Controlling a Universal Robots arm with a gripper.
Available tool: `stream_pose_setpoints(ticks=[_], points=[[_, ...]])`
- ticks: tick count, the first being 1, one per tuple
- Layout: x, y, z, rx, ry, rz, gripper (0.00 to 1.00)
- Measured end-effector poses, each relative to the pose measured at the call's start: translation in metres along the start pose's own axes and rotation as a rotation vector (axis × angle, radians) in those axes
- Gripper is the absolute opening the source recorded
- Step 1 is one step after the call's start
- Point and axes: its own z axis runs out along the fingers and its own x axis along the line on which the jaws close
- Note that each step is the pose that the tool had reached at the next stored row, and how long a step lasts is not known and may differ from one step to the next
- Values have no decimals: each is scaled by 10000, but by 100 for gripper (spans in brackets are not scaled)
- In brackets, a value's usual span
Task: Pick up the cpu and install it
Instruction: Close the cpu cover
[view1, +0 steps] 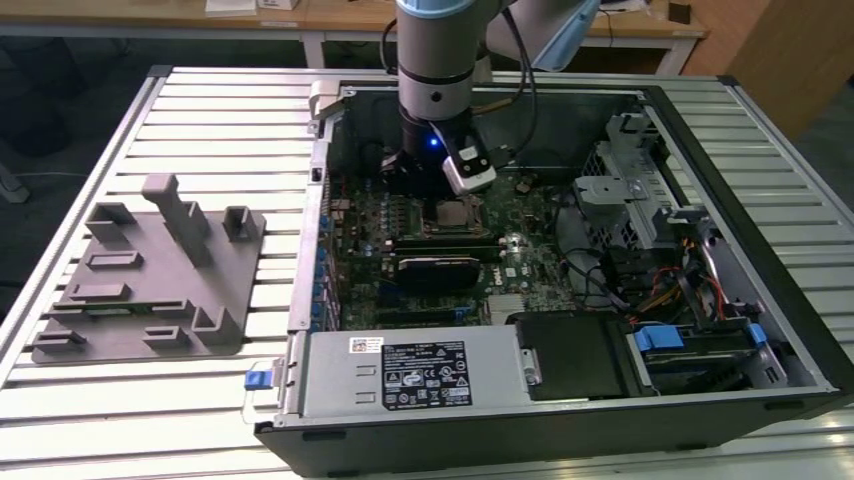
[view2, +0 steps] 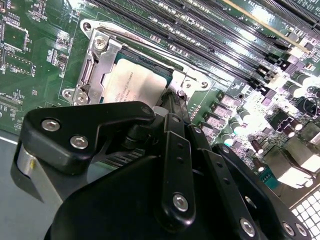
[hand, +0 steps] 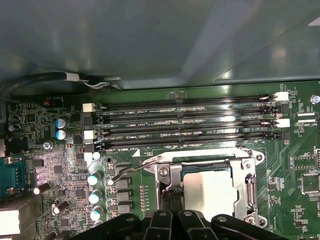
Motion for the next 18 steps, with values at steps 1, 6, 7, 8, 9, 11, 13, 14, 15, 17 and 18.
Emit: stream_pose_setpoints(ticks=[1,6,7,8,9,11,13,14,15,17,18], points=[[0,0,0,0,0,-1,11],[1,-1,-7,2,1,-1,11],[0,0,-16,1,0,-1,11],[0,0,-27,1,1,-1,11],[0,0,-37,1,0,0,11],[-1,0,-60,-1,-1,0,11],[-2,0,-95,0,0,0,11],[-2,0,-116,1,0,-1,11],[-3,0,-137,1,0,0,11],[-4,0,-184,0,-1,0,11],[-4,0,-205,-1,-1,0,11]])
